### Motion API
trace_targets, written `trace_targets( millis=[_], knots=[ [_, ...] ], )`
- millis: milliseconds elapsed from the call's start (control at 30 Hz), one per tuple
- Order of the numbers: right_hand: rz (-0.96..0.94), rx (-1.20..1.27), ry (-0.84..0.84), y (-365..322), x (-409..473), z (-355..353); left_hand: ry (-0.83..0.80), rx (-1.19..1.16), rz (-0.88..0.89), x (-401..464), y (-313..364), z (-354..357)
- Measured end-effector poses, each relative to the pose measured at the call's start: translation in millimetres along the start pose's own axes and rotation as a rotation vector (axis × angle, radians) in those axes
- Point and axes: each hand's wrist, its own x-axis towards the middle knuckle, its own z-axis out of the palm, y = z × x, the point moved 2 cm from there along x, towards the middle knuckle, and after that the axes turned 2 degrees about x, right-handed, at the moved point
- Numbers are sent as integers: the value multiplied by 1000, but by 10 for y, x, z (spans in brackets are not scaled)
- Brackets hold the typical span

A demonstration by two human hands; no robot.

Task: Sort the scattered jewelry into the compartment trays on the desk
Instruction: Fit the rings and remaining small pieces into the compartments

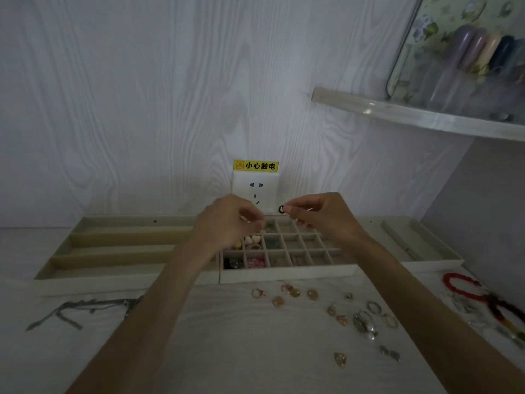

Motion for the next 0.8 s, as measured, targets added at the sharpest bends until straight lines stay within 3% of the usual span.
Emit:
trace_targets(
  millis=[133, 233, 400, 800],
  knots=[
    [6, -137, 10, 160, 179, -123, 92, 208, -217, -29, -311, -191],
    [26, -228, -9, 303, 270, -138, 113, 250, -279, -35, -456, -248],
    [11, -298, -76, 442, 353, -40, 43, 275, -305, -11, -468, -204],
    [42, -422, -136, 555, 484, 105, 76, 288, -292, -8, -459, -179]
  ],
)
